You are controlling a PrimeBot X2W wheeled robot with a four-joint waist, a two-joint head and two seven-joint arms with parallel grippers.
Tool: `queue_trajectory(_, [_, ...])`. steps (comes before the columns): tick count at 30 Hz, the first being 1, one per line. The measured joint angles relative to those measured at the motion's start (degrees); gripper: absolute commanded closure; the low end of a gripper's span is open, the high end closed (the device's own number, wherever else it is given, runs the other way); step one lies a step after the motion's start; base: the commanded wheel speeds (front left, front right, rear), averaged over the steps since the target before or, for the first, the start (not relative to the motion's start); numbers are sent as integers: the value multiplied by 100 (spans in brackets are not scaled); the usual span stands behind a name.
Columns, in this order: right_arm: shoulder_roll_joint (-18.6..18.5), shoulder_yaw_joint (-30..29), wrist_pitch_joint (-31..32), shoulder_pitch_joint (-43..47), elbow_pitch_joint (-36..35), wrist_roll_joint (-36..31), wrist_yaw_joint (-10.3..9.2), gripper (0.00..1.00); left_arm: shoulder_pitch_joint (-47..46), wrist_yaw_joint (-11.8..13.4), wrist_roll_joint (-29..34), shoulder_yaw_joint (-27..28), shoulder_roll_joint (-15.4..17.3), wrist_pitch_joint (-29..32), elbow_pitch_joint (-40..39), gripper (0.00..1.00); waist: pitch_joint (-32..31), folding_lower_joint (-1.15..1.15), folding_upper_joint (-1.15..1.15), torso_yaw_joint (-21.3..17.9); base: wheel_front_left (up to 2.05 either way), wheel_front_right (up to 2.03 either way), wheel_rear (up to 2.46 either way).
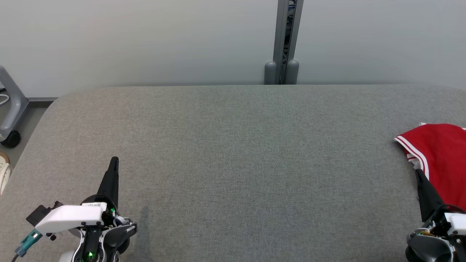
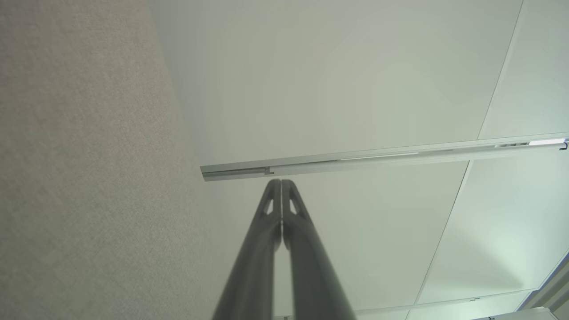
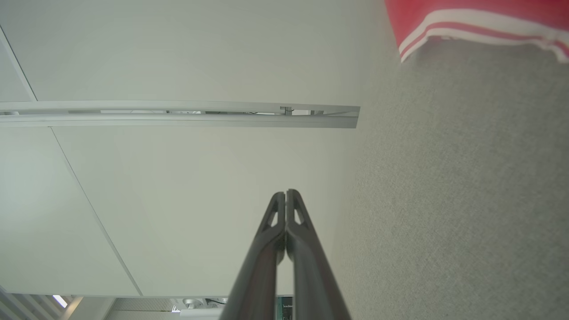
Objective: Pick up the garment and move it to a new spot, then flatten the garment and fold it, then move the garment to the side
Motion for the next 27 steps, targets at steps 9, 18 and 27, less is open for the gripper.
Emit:
queue_trajectory(9, [3, -10, 21, 0, 0, -11, 0, 100, 0, 0, 0, 0, 0, 0, 0, 100, 0, 0, 0, 0, 0, 0, 0])
queue_trajectory(18, [9, -19, 23, 0, 0, -16, 0, 100, 0, 0, 0, 0, 0, 0, 0, 100, 0, 0, 0, 0, 0, 0, 0])
queue_trajectory(27, [15, -29, 25, -1, 0, -25, 0, 100, 0, 0, 0, 0, 0, 0, 0, 100, 0, 0, 0, 0, 0, 0, 0])
